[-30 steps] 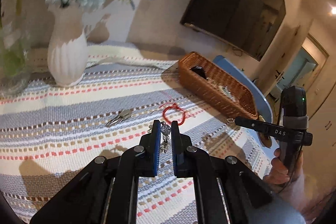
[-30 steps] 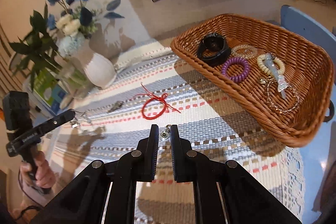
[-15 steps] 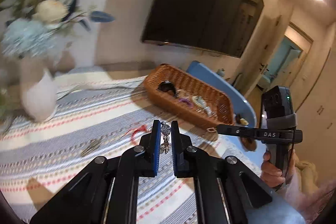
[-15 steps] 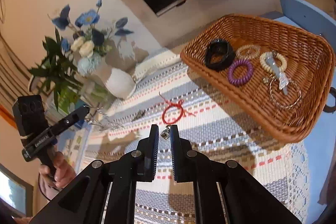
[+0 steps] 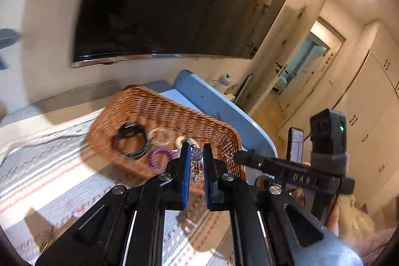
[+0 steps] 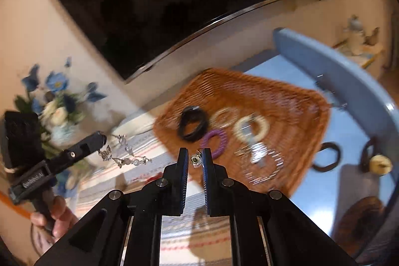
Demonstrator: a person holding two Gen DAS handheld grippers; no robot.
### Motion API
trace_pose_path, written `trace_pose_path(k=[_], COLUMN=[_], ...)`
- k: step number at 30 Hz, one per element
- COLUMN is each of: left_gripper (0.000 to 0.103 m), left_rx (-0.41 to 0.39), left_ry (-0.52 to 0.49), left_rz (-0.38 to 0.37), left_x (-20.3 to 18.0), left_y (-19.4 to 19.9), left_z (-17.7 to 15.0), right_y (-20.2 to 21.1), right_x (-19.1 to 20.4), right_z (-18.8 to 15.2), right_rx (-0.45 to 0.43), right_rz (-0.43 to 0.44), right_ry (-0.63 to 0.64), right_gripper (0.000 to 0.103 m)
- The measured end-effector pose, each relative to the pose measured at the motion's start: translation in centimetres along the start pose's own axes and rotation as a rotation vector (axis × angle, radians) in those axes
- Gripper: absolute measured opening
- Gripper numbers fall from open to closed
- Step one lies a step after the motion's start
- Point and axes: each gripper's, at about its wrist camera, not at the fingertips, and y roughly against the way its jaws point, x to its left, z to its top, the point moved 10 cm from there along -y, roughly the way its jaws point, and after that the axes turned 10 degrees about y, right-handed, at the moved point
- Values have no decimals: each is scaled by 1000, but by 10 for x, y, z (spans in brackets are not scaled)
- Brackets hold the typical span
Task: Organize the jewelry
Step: 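Carry both held charms over the wicker basket, then open both grippers to drop the charms into the basket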
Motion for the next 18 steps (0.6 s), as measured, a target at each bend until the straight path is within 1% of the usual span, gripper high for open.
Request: trace_pose_path(k=[2, 5, 7, 9, 13, 18], left_gripper=[8, 8, 8, 7, 7, 7], left_rx=[27, 68, 97, 121, 147, 139], left_ry=[1, -11, -11, -5, -22, -42], left_rz=[-12, -32, -47, -55, -32, -1], left_x=[-5, -16, -20, -22, -22, -22], left_y=[-24, -57, -76, -90, -106, -108], left_z=[1, -3, -11, -20, -34, -34], right_y=[-2, -7, -11, -17, -28, -26], right_x=[-16, -34, -45, -58, -78, -79], right_z=[2, 3, 2, -2, -9, -5], right_rx=[-8, -7, -9, -6, 15, 0], right_rz=[-91, -190, -267, -322, -343, -382], right_ry=[3, 16, 29, 30, 2, 19], right_gripper=[11, 11, 11, 11, 11, 11])
